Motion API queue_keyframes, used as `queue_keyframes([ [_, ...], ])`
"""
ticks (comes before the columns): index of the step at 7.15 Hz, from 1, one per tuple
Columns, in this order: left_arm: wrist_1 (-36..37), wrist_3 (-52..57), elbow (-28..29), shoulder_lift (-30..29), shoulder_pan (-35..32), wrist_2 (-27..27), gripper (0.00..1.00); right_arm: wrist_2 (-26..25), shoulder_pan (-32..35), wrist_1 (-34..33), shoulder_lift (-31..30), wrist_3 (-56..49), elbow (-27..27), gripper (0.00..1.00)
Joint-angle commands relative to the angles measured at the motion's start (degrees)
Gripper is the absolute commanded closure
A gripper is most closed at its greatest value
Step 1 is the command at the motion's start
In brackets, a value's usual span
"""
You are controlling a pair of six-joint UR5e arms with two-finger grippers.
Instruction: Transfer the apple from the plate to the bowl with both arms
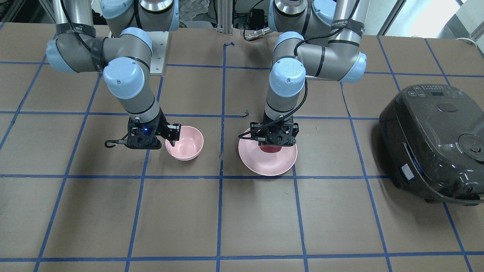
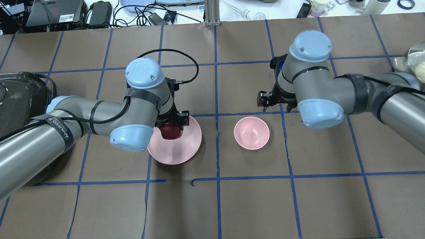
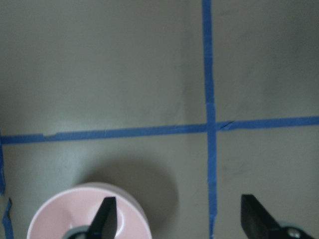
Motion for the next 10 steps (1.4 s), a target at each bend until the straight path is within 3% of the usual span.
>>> queue_keyframes([
  [1, -4.47, -6.30, 6.01, -1.48, -2.72, -2.04, 1.00, -2.17, -2.39, 14.35, 0.08, -0.04, -15.66, 0.00],
  [2, -4.83, -10.87, 9.43, -2.79, -4.05, -3.98, 1.00, -2.25, -4.67, 16.24, -0.27, 0.05, -20.26, 0.00],
  [4, -4.05, -17.65, 14.02, -7.61, -8.52, -4.17, 1.00, -2.42, -5.75, 29.83, -1.66, 0.05, -26.16, 0.00],
  [5, -3.87, -22.04, 17.52, -10.25, -10.89, -4.17, 1.00, -2.78, -5.32, 30.32, -2.28, 0.14, -29.85, 0.00],
  [7, -4.22, -27.76, 25.78, -16.22, -15.29, -4.17, 1.00, -1.55, -5.05, 29.97, -2.47, 0.22, -30.85, 0.00],
  [10, -4.66, -33.76, 26.08, -19.33, -20.13, -3.38, 1.00, 0.80, -4.87, 26.75, -4.83, 0.05, -27.79, 0.00],
])
